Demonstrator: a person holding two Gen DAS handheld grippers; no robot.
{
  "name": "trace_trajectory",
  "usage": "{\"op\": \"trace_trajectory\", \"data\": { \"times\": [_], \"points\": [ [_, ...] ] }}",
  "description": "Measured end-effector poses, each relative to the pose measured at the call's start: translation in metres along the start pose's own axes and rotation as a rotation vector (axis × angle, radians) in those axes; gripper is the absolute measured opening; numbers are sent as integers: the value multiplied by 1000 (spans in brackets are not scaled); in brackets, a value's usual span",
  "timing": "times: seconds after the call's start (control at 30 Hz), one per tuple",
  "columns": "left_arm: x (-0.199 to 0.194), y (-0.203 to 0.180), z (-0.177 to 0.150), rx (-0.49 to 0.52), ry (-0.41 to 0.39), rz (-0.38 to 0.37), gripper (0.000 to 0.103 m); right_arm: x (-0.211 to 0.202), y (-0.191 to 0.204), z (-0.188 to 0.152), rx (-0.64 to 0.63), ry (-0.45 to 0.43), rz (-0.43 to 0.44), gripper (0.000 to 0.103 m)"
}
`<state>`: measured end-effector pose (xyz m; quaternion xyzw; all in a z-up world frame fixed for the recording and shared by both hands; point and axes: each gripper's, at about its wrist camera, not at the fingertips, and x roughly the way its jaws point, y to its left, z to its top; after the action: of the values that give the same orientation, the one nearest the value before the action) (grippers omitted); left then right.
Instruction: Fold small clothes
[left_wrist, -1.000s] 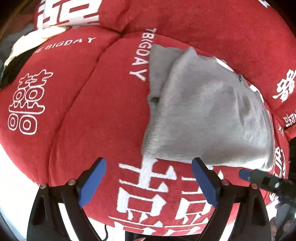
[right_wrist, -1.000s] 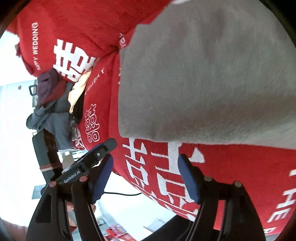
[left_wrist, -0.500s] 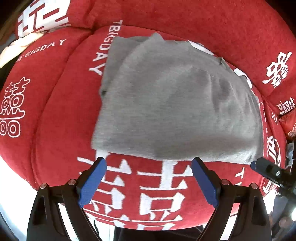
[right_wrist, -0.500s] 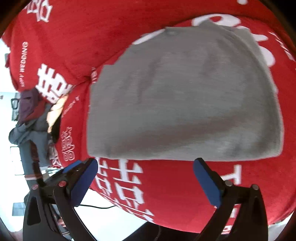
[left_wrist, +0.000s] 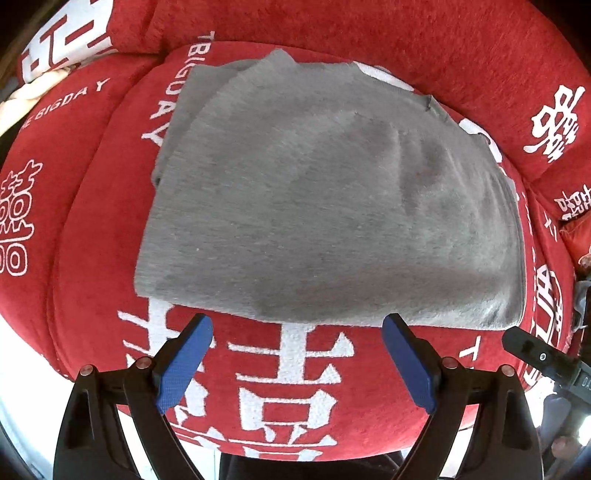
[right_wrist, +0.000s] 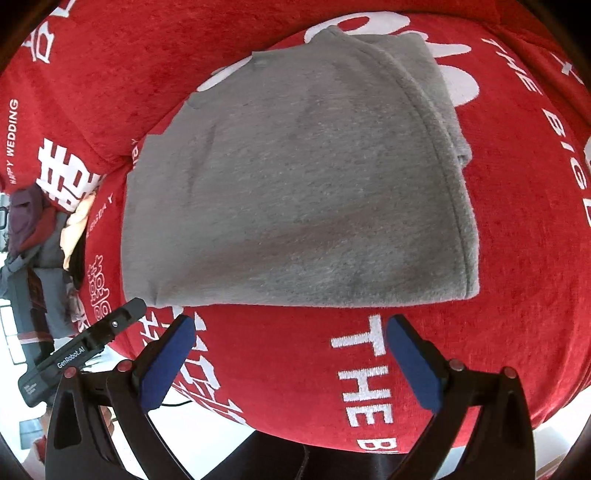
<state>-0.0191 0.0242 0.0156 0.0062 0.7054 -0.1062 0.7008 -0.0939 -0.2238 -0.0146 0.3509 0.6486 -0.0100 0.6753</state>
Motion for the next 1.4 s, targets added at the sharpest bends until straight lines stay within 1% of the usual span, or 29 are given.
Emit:
{"op": "trace_trajectory", "data": {
  "times": [0.2,0.3,0.4,0.5,0.53,0.57,0.67,0.77,0.83,0.87,0.9,0.93,0.97,1.0,1.03,1.07,1.1,1.17,1.23,1.33,1.4],
  "points": [
    [5,-8,3,-9,0,2,93,2,-2,6,-8,10,16,103],
    [8,-1,5,-61,-4,-29,93,4,-4,9,-6,17,38,103],
    [8,13,4,-120,-20,-66,93,9,-3,12,4,24,95,103],
    [5,32,3,-178,-48,-116,93,16,4,13,18,41,187,103],
    [4,40,1,-202,-59,-138,93,20,7,13,28,48,230,103],
    [3,47,0,-222,-65,-155,93,26,12,12,44,62,296,103],
    [3,73,-3,-298,-72,-224,93,45,28,6,78,101,423,103],
    [6,93,-4,-364,-76,-271,93,73,40,1,134,143,490,103],
    [10,105,-6,-406,-73,-297,93,89,44,0,179,156,525,102],
    [12,108,-7,-424,-73,-315,93,99,45,-1,217,156,546,99],
    [14,112,-9,-440,-72,-335,93,105,46,-3,242,155,562,93],
    [16,115,-11,-454,-72,-357,93,110,46,-3,267,153,578,89],
    [17,117,-12,-466,-70,-380,93,115,47,-3,296,153,590,78],
    [18,119,-14,-475,-69,-399,93,119,48,-3,316,154,598,60],
    [20,121,-16,-492,-66,-429,93,125,48,-3,343,160,613,50],
    [21,122,-18,-505,-63,-458,93,130,49,-1,364,165,636,31],
    [22,122,-18,-520,-60,-494,93,131,48,1,375,163,650,21],
    [25,120,-16,-548,-64,-569,93,124,52,7,369,137,683,17],
    [28,115,-9,-569,-82,-625,93,110,58,14,327,109,716,16],
    [37,107,6,-601,-107,-641,93,95,74,19,238,109,714,16],
    [40,105,18,-622,-124,-619,93,92,83,17,190,124,692,16]
  ]
}}
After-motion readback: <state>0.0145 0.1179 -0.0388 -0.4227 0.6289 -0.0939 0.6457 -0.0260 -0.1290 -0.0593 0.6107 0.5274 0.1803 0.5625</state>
